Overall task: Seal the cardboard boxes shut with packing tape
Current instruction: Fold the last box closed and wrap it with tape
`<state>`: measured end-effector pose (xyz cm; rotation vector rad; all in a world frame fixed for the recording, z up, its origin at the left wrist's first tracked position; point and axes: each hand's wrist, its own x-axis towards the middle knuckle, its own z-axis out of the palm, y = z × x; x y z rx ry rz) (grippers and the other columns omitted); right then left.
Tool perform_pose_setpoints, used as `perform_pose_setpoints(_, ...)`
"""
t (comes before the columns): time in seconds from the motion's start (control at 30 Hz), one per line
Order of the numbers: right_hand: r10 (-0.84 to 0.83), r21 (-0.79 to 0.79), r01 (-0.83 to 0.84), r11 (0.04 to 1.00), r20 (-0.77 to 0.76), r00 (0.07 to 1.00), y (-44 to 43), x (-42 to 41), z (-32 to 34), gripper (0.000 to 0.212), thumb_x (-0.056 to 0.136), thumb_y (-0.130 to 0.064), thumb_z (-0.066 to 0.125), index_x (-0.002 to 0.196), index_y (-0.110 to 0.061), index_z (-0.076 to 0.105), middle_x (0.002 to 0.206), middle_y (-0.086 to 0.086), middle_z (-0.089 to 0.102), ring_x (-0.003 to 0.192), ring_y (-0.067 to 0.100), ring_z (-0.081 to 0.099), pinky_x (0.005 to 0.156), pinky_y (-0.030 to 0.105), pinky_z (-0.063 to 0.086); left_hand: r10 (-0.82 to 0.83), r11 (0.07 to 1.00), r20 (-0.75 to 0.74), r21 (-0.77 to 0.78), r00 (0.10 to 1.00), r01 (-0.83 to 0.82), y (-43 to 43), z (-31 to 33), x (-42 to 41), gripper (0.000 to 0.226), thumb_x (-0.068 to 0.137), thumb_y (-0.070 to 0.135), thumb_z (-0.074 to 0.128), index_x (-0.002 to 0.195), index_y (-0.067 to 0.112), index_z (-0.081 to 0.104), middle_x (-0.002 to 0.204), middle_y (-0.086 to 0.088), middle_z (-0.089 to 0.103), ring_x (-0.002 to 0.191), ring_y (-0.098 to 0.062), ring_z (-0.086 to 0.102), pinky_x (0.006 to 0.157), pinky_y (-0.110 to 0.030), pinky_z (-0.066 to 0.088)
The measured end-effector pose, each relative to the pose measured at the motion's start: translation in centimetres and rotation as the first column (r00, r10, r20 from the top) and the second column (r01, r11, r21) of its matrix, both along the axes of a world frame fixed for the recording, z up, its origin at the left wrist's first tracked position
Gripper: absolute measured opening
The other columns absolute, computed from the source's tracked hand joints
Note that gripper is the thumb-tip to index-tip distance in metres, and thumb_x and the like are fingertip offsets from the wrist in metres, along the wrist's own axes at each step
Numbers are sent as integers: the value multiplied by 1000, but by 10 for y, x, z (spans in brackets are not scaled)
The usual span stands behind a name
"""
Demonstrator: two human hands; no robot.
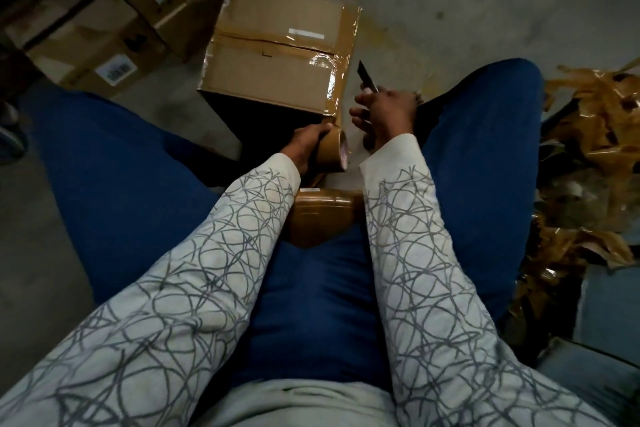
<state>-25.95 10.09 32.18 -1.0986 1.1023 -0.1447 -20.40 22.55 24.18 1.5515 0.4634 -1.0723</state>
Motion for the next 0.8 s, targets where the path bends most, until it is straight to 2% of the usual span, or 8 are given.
perform_pose_setpoints(0.13,218,-258,-235,937,-96,971,-8,2,-5,22,103,-17,51,84,-20,61,87,11,74,67,21,69,65,34,60,-59,998,88,28,994,57,-1,0,0,33,94,25,66,121,7,65,115,-16,68,100,-29,66,86,-41,57)
perform_pose_setpoints(0.2,304,-389,-353,851,-184,935,-2,11,-15,24,101,-22,54,81,-20,66,87,8,76,75,24,73,79,43,61,-92,996,136,32,986,89,-1,0,-2,29,96,24,64,118,6,63,102,-12,67,93,-25,65,77,-33,55)
perform_pose_setpoints(0.3,509,-493,-650,578,-405,759,11,23,-25,24,101,-25,53,109,-13,73,108,13,74,102,30,67,83,27,47,-81,997,177,10,981,80,0,-5,-5,30,95,18,67,120,0,61,92,-10,65,76,-18,67,50,-25,53)
perform_pose_setpoints(0.33,542,-511,-714,479,-467,699,15,25,-28,27,101,-24,52,115,-11,71,114,15,71,107,32,65,79,26,41,-66,998,171,-8,983,69,1,-5,-6,30,96,16,66,120,-1,60,90,-10,65,68,-15,67,45,-22,52)
perform_pose_setpoints(0.4,564,-526,-754,394,-510,650,19,28,-31,28,102,-22,50,117,-10,70,115,16,70,108,33,63,78,28,39,-55,998,176,-28,983,61,4,-5,-5,30,98,19,65,120,1,59,93,-10,66,67,-14,68,46,-21,52)
perform_pose_setpoints(0.6,552,-541,-766,348,-542,634,24,33,-34,29,102,-22,50,117,-9,71,112,16,70,106,32,63,77,28,39,-395,899,203,285,896,332,8,-3,-8,39,99,31,60,126,2,60,117,-13,64,108,-27,63,90,-36,50)
perform_pose_setpoints(0.73,581,-520,-781,346,-535,613,22,28,-33,30,102,-23,50,119,-10,71,114,16,70,109,33,63,80,28,41,-436,878,162,290,885,380,16,-7,-8,31,95,32,66,112,7,63,109,-15,69,95,-26,67,80,-36,56)
perform_pose_setpoints(0.8,600,-500,-790,356,-525,603,18,27,-29,31,102,-24,51,121,-10,71,115,15,70,109,30,63,83,30,44,-398,907,187,224,898,355,17,-8,-9,35,95,26,66,122,5,61,115,-18,68,103,-30,66,88,-41,56)
